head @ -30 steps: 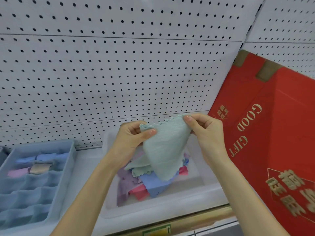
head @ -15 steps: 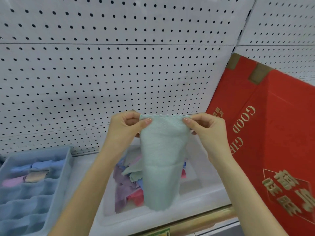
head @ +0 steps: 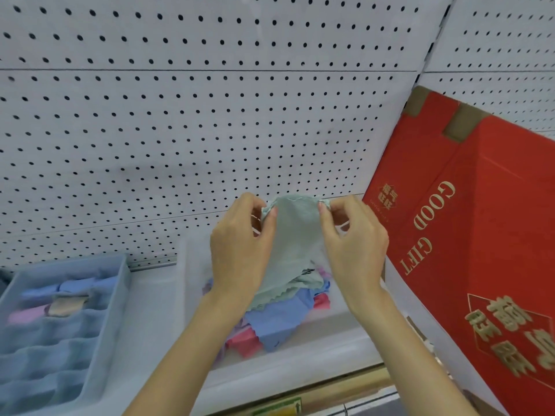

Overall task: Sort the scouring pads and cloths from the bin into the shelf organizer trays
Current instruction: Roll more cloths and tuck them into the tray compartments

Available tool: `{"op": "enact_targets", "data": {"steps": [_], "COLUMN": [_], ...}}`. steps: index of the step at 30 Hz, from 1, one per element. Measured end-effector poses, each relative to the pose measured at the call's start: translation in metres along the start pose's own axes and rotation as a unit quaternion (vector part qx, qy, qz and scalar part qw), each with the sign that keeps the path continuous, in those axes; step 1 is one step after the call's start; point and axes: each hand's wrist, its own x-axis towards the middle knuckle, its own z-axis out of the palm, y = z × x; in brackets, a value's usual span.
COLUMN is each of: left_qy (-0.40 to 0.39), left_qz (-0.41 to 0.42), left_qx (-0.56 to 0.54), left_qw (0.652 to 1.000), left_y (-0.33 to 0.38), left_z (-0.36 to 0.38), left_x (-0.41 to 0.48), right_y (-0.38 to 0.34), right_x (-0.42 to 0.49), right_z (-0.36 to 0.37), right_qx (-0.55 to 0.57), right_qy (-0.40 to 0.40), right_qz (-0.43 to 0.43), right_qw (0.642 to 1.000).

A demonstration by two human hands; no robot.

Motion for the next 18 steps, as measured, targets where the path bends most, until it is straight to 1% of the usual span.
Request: {"op": "enact_targets", "data": {"steps": [2, 4, 5, 8, 9, 12, 14, 16, 18], "left_qy": [0.013, 0.037, 0.048, 0.069, 0.073, 0.082, 0.091, 0.087, 0.078], "left_qz": [0.04, 0.074, 0.096, 0.191, 0.205, 0.194, 0.191, 0.174, 0.152], "left_qx": [0.02, 0.011, 0.001, 0.0, 0.003, 0.007, 0.01, -0.026, -0.069], "left_qw": [0.999, 0.997, 0.994, 0.979, 0.976, 0.978, 0.977, 0.98, 0.983], "left_y": [-0.001, -0.006, -0.007, -0.007, -0.006, 0.0, 0.005, 0.011, 0.017], "left_z": [0.003, 0.001, -0.002, -0.011, -0.011, -0.007, -0.007, -0.008, -0.011], "left_x": [-0.002, -0.002, -0.001, 0.001, 0.002, 0.007, 0.007, 0.004, 0.001], "right_y": [-0.003, -0.002, -0.002, -0.005, -0.007, -0.012, -0.017, -0.023, -0.027], "right_x": [0.001, 0.005, 0.007, 0.01, 0.01, 0.009, 0.009, 0.009, 0.01], "right_z": [0.001, -0.003, -0.006, -0.013, -0.012, -0.007, -0.004, -0.003, -0.002], "right_qx": [0.035, 0.074, 0.09, 0.102, 0.105, 0.144, 0.174, 0.191, 0.196], "right_qy": [-0.01, -0.016, -0.011, 0.036, 0.04, 0.026, 0.062, 0.103, 0.119], "right_qz": [0.023, 0.06, 0.063, -0.002, -0.013, 0.026, 0.034, 0.032, 0.036], "right_qw": [0.999, 0.995, 0.994, 0.994, 0.994, 0.989, 0.982, 0.976, 0.973]}}
